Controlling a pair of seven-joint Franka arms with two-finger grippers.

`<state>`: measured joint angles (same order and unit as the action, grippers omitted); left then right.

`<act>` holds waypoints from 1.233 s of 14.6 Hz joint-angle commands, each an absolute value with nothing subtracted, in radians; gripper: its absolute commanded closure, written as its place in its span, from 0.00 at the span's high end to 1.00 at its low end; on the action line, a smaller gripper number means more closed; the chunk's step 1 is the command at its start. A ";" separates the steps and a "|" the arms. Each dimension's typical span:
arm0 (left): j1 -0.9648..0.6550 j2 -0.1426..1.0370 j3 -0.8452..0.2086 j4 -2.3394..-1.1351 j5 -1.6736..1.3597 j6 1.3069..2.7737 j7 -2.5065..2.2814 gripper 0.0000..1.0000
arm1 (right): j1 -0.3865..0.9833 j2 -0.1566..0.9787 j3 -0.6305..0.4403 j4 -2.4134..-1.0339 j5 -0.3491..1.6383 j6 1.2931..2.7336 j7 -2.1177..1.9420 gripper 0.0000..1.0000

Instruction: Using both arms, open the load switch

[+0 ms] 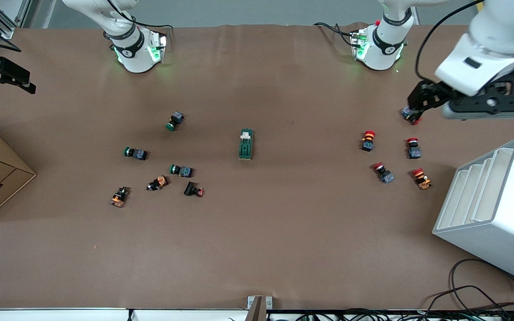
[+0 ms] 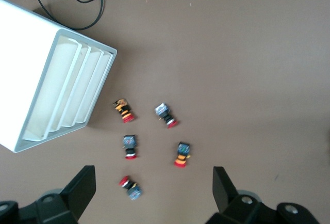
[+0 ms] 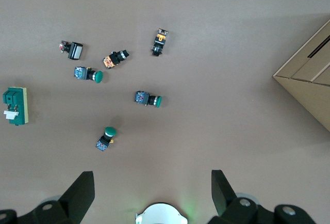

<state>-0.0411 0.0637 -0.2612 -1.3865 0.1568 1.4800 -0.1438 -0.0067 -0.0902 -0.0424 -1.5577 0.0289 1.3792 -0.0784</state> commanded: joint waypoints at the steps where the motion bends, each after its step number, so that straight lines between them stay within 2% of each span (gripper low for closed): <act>1: -0.071 -0.041 -0.164 -1.505 0.101 1.480 0.020 1.00 | 0.006 -0.121 -0.052 -1.591 0.044 1.388 -0.087 1.00; 4: -0.098 -0.141 -0.049 -1.638 0.008 1.486 0.064 1.00 | 0.003 -0.121 -0.054 -1.591 0.043 1.387 -0.092 1.00; 8: -0.086 -0.279 -0.046 -1.824 0.003 1.598 0.069 1.00 | 0.006 -0.120 -0.049 -1.591 0.031 1.390 -0.097 1.00; 13: -0.084 -0.217 -0.043 -1.731 0.002 1.554 0.043 1.00 | 0.003 -0.121 -0.051 -1.591 0.029 1.387 -0.097 1.00; 18: -0.080 -0.204 -0.043 -1.714 0.006 1.526 0.055 1.00 | 0.002 -0.121 -0.054 -1.591 0.029 1.377 -0.097 1.00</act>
